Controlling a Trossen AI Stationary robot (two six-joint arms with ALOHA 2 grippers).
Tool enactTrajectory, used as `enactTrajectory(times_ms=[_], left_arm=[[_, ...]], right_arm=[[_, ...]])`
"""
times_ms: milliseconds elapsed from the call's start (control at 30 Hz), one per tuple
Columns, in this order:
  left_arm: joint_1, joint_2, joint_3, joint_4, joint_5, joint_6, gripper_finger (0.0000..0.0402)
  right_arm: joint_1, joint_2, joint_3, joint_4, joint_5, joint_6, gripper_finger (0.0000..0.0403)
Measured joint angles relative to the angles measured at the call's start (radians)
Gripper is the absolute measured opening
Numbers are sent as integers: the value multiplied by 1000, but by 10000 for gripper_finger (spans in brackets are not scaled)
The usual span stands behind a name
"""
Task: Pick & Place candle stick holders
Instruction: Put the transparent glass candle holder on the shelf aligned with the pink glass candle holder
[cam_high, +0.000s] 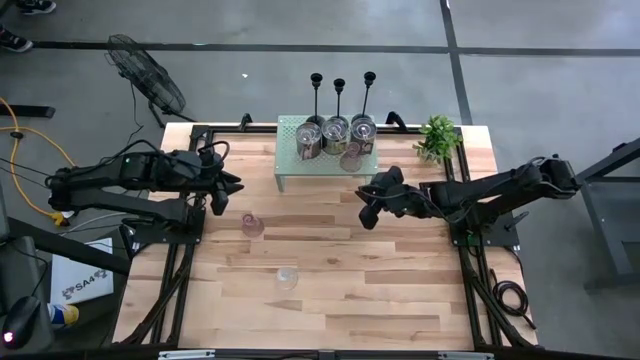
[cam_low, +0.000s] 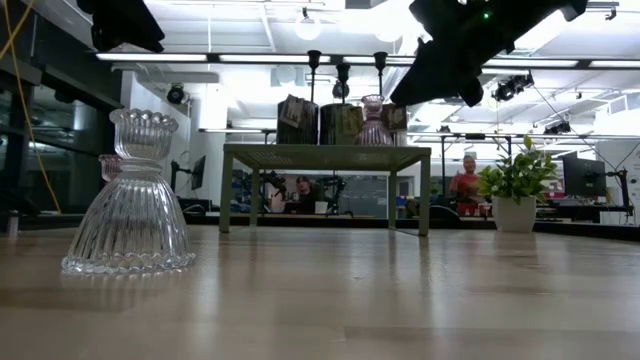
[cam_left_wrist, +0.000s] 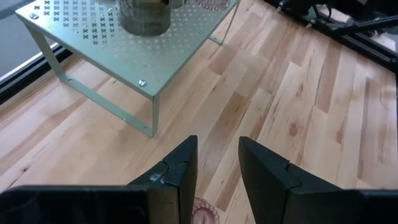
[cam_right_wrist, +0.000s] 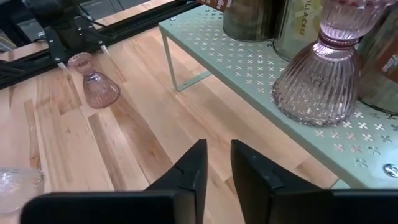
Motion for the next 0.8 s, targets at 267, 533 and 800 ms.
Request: enactTrajectory(times_ms=[267, 533, 800], left_arm=[[0, -9, -71, 21, 12, -26, 113], [0, -41, -78, 9, 41, -15, 113], [0, -49, -78, -102, 266, -11, 113]], right_arm=[[3, 0, 0, -25, -48, 0, 8], [11, 0, 0, -76, -109, 47, 6], [61, 0, 0, -201, -154, 72, 6]])
